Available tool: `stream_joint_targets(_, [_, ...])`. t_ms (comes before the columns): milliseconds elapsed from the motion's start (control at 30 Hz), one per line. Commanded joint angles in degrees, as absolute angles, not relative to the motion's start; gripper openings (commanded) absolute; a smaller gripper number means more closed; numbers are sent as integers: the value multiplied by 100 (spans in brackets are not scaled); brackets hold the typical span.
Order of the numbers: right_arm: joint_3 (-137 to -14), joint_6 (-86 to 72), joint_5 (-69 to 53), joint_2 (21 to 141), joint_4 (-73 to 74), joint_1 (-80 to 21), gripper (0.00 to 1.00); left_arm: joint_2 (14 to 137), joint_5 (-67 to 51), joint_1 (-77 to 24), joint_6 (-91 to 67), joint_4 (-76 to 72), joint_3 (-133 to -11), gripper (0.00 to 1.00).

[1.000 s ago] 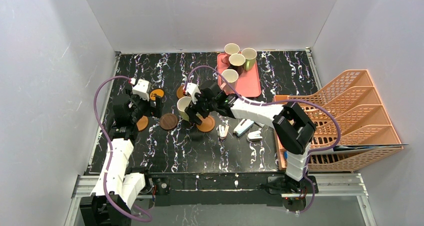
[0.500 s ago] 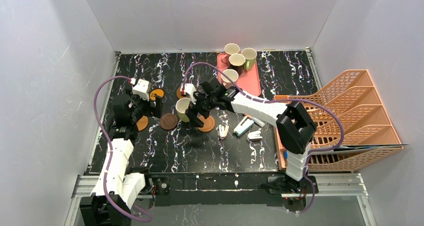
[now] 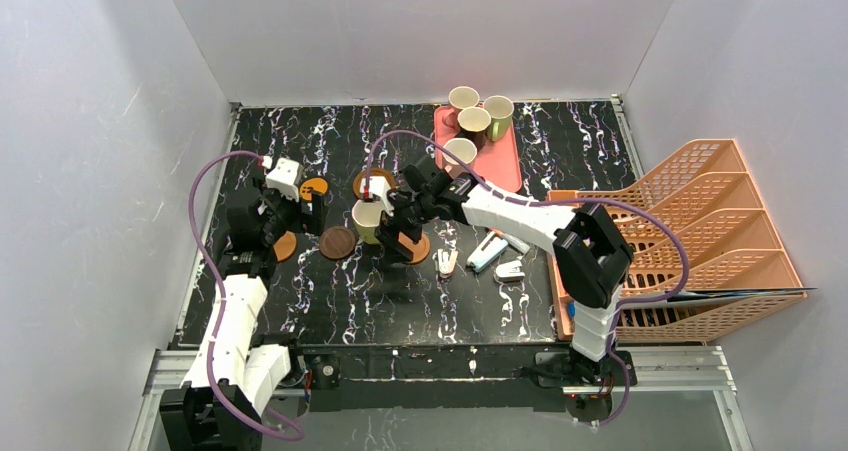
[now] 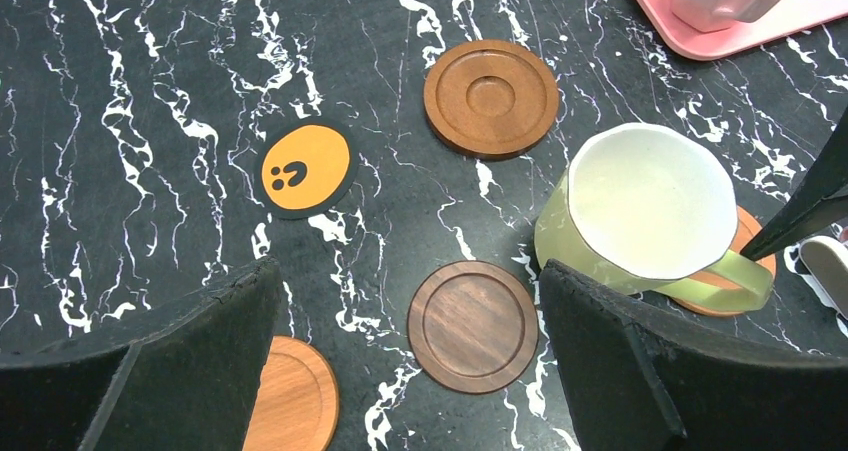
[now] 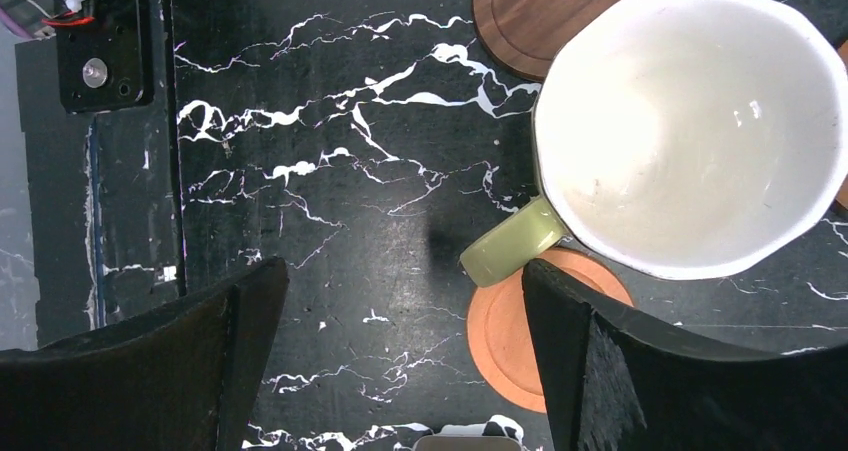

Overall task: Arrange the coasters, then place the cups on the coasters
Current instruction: Place the cup at the center of the board, then pick up the cup at the center of the board.

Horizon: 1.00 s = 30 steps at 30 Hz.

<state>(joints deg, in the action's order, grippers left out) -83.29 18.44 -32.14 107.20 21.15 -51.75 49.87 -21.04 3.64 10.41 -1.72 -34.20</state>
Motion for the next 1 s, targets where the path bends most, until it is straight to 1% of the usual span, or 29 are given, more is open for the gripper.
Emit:
stream_joint_targets(0, [-8485,2017,-3157,10109,1989,-5198,96,5028,-2375,400,1056,-245,-3465,98])
stream_joint_targets(133, [-8347,2065,-2954,9756,1750,-5133,97,5268,-2730,398,1050,-77,-3785,98])
stream_joint_targets(300, [-8061,1949,-2680,9365,1216,-4913,98,6007,-2776,336,1111,172,-4267,98])
stream_joint_targets(467, [-7720,1413,-2474,9317,573,-4597,98,6711,-2237,150,1353,253,-4540,98])
stream_joint_targets(633, [-7761,1353,-2749,9575,754,-4522,96,6896,-1868,79,1512,290,-4711,98])
stream_joint_targets(800, [-7830,1745,-3358,9813,1154,-4572,90,7029,-1221,-510,1746,310,-4790,98])
stream_joint_targets(967, [-7815,1961,-3491,9954,1300,-4644,88,7436,-648,-910,1887,198,-4819,98])
